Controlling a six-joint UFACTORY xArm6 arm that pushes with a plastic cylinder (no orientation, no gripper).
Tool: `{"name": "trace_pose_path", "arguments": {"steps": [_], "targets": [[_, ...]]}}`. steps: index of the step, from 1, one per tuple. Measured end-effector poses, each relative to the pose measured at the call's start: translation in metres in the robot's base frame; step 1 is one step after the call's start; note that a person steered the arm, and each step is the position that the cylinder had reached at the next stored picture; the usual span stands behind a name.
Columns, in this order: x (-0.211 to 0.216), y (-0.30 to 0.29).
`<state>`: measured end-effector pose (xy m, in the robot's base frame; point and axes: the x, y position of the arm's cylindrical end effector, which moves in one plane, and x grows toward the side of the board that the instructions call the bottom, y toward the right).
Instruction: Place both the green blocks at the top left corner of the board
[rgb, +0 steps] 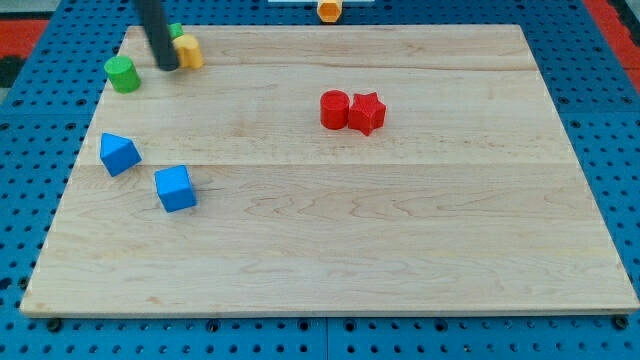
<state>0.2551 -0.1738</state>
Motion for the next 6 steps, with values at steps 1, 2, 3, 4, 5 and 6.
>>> {"name": "trace_pose_path", "arguments": {"steps": [1,2,3,4,5,6], "targets": [[-0.002,0.038],[-0.001,-0.023],[0.049,-0.035],[0.102,-0.069],[0.027,-0.052],[0.013,-0.051]]}}
